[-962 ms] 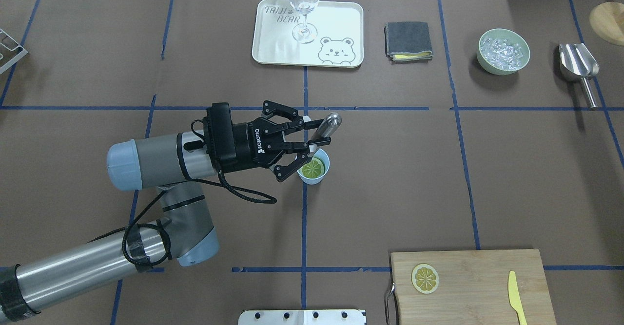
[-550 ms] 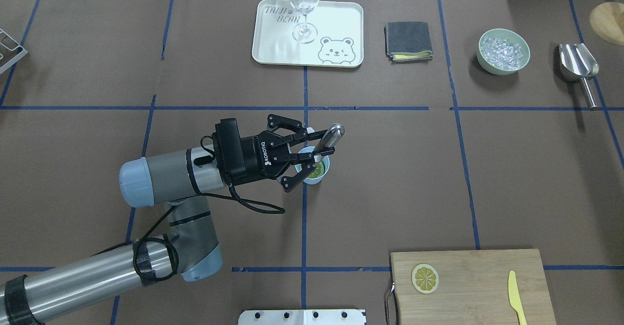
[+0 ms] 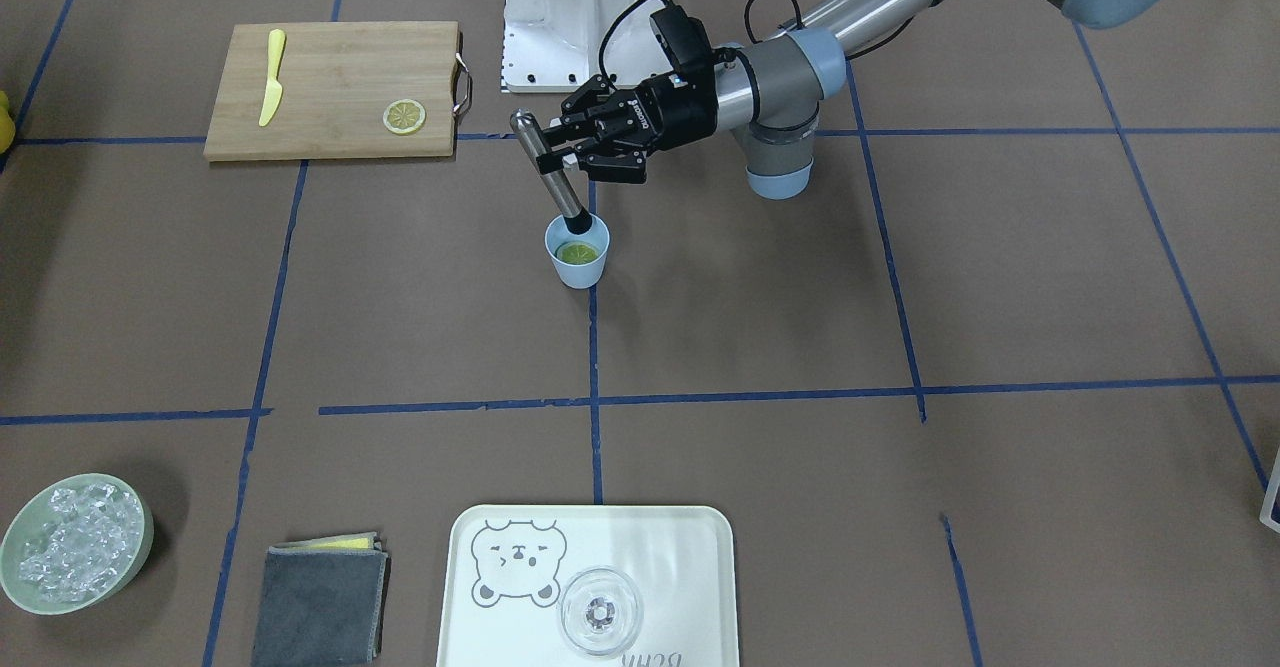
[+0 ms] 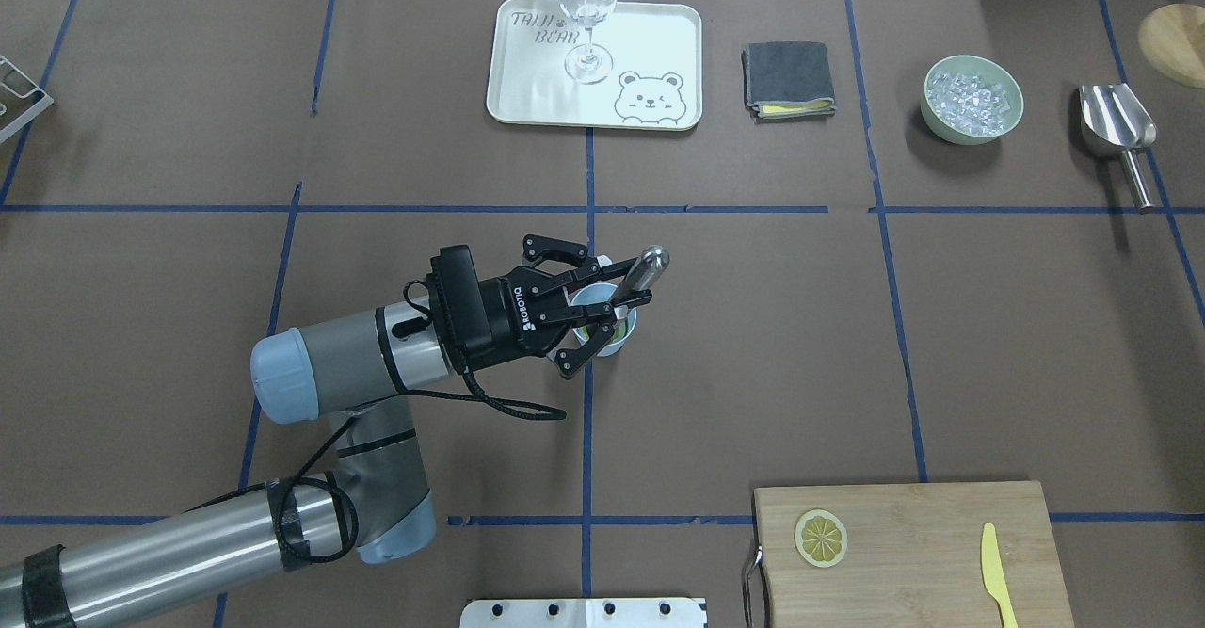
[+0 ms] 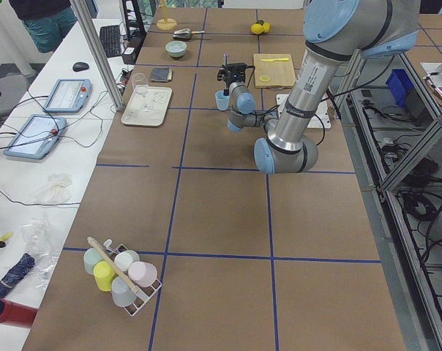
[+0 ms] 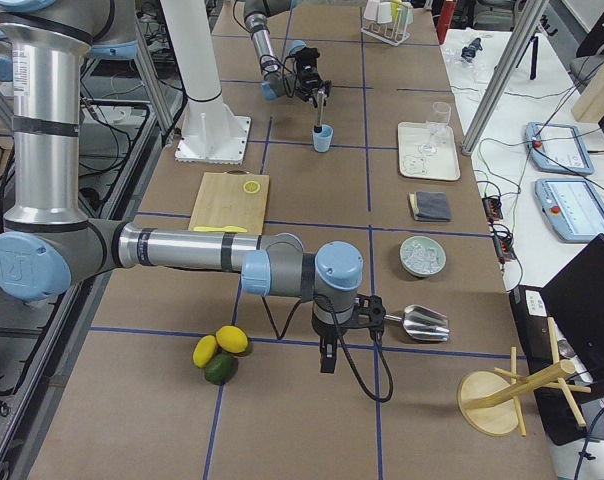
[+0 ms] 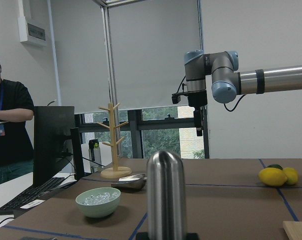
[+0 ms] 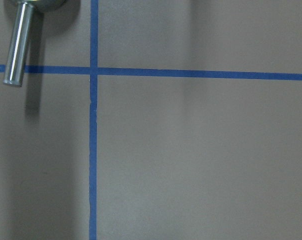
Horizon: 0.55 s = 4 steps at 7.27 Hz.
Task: Squeeze lemon into cup
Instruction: 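Lower the muddler into the cup and press the lemon slice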
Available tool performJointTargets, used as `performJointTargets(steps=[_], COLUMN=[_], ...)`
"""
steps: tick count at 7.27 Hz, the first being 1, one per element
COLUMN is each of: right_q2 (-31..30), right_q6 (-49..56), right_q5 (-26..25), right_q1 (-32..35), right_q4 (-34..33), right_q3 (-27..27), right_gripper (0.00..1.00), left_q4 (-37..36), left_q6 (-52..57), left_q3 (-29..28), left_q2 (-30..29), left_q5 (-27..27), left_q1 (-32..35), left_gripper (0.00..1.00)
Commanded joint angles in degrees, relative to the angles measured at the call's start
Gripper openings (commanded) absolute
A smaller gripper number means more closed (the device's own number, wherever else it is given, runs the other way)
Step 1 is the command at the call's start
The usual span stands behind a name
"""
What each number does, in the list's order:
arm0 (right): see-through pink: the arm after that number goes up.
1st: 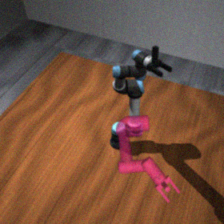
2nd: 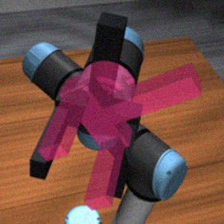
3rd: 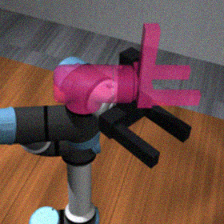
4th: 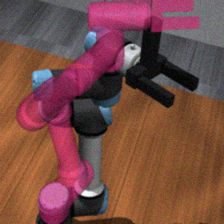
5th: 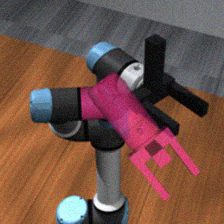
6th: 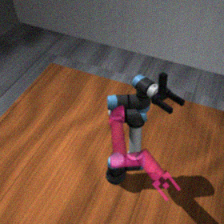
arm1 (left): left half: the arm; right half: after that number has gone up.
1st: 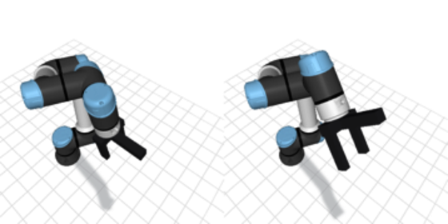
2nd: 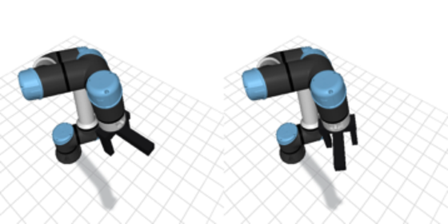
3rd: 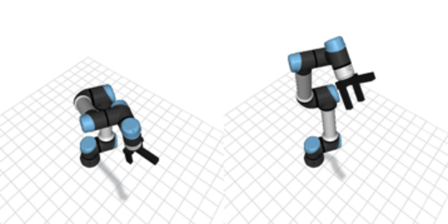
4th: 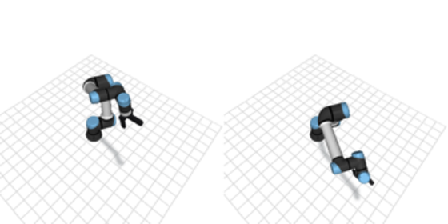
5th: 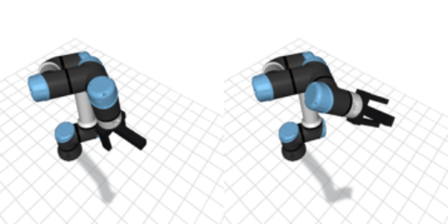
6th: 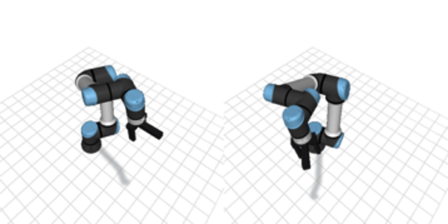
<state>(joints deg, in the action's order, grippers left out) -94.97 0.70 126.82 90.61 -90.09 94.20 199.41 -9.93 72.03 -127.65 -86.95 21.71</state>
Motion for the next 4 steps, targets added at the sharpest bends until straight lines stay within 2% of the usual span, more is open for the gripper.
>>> performJointTargets(steps=[1, 4], right_q2=[-0.04, -0.30], right_q6=[0.00, 0.00], right_q5=[0.01, -0.17], right_q1=[0.00, 0.00], right_q4=[0.00, 0.17], right_q3=[-0.15, -0.15], right_gripper=[1.00, 1.00], left_q4=[-0.07, -0.68], left_q6=[0.00, 0.00], left_q3=[-2.50, -3.30], left_q2=[-0.32, -0.41], left_q5=[0.90, 3.10], left_q1=[-0.27, -1.50], left_gripper=[0.00, 0.00])
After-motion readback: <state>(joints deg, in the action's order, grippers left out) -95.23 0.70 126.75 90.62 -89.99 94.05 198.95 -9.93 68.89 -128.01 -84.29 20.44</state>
